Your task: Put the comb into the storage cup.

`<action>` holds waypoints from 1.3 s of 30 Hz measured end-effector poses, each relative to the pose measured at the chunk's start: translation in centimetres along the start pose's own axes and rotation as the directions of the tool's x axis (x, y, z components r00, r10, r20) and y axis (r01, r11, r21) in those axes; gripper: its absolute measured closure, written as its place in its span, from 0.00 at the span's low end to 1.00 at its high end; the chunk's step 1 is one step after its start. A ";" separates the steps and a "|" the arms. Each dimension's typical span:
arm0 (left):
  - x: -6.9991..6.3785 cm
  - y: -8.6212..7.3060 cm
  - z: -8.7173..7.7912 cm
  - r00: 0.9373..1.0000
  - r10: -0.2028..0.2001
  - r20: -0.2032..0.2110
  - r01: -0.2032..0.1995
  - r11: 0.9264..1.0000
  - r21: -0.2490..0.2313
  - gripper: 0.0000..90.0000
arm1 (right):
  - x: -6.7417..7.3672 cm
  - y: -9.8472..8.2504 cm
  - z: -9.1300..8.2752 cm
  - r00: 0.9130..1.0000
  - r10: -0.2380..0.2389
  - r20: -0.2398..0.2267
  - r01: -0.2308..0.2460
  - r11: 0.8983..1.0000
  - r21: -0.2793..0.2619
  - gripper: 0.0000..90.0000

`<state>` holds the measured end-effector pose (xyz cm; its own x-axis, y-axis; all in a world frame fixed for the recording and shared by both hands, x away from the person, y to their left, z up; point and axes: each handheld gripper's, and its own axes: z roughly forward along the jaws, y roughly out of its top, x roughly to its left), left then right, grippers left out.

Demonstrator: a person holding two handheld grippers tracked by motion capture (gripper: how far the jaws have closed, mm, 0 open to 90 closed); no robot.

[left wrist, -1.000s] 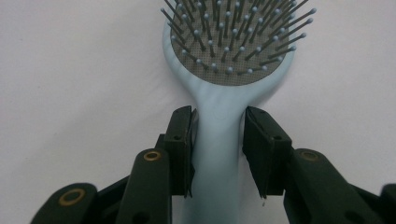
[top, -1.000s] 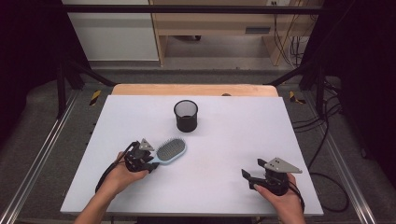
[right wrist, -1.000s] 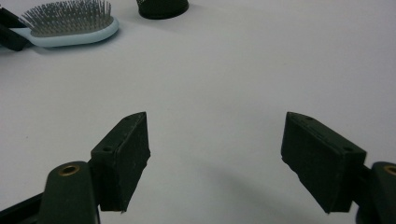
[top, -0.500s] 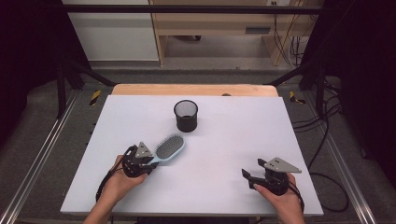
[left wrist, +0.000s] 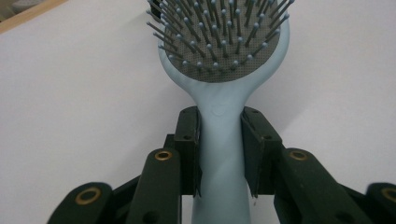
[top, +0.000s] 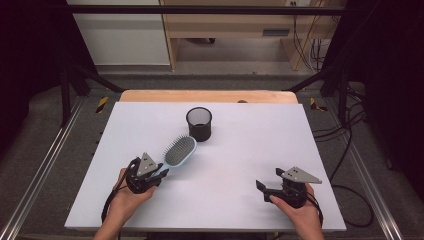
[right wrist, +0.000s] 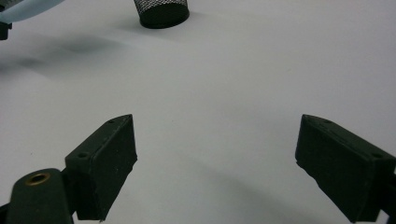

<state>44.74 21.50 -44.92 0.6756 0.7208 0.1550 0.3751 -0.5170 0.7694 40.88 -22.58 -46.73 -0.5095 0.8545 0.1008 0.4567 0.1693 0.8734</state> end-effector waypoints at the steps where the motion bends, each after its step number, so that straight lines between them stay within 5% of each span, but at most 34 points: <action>1: 0.0 0.0 0.0 1.000 0.001 0.000 -0.001 1.000 -0.003 0.77 | 0.0 0.0 0.0 1.000 0.002 0.001 -0.002 1.000 -0.001 0.13; 8: -0.5 0.2 0.3 1.000 0.011 -0.003 -0.011 1.000 -0.022 0.77 | -0.2 -0.1 -0.2 1.000 0.006 0.019 -0.006 1.000 -0.023 0.08; 17: -0.9 0.5 0.1 1.000 0.001 -0.004 -0.001 0.998 -0.062 0.77 | -0.1 0.1 -0.4 1.000 0.022 -0.012 -0.023 0.997 -0.072 0.05; 26: -1.7 2.7 -0.4 1.000 -0.002 0.001 0.002 0.987 -0.158 0.77 | 1.5 1.2 -0.5 0.997 0.047 -0.064 -0.056 0.988 -0.141 0.06; 32: -3.2 5.1 0.2 0.999 0.037 0.011 -0.034 0.978 -0.204 0.77 | 2.8 4.1 -0.5 0.995 0.053 -0.089 -0.072 0.972 -0.225 0.06; 39: -4.7 7.1 1.2 0.998 0.055 0.004 -0.052 0.964 -0.261 0.77 | 4.5 7.5 0.4 0.975 0.138 -0.174 -0.182 0.945 -0.271 0.06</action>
<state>45.03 13.89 -40.91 0.6974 0.6897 0.1948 0.1607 -0.4153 0.8954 42.31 -17.27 -39.97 -0.5604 0.7713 0.3018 0.3268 -0.1290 0.9363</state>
